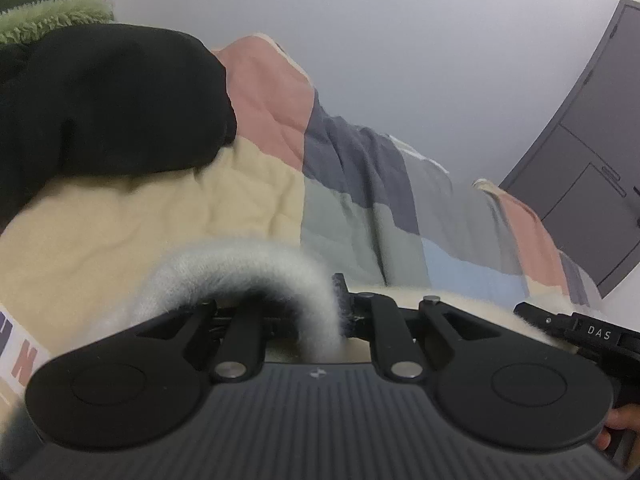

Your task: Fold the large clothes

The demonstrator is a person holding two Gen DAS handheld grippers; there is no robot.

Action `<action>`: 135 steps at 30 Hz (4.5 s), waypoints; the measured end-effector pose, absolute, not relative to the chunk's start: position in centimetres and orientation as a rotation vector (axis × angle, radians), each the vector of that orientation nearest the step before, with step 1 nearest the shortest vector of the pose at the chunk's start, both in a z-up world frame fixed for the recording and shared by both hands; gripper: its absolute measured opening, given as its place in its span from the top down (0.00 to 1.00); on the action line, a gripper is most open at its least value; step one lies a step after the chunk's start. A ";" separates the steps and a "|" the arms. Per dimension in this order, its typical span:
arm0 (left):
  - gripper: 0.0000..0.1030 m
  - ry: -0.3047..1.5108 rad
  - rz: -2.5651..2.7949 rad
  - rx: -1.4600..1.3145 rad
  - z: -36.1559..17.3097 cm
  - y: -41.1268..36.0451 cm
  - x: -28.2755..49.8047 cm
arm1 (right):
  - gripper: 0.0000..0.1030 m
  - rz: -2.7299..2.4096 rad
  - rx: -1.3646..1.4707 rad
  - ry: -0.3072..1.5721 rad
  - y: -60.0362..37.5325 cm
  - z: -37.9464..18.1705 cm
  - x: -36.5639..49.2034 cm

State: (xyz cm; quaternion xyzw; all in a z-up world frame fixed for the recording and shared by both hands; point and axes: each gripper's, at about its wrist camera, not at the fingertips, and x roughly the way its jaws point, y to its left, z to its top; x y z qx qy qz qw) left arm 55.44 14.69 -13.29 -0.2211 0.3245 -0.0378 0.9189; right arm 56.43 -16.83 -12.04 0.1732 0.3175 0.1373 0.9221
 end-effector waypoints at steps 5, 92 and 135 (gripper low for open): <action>0.83 0.688 -0.082 -0.441 -12.8 14.7 55.3 | 0.77 0.279 0.331 0.662 -17.0 -12.3 56.8; 0.86 0.515 0.437 -0.437 -3.0 29.6 17.0 | 0.86 0.005 0.014 0.550 -33.5 1.1 28.4; 0.34 0.589 0.539 -0.314 -6.3 29.0 20.5 | 0.38 -0.264 0.173 0.486 -44.5 -5.1 40.5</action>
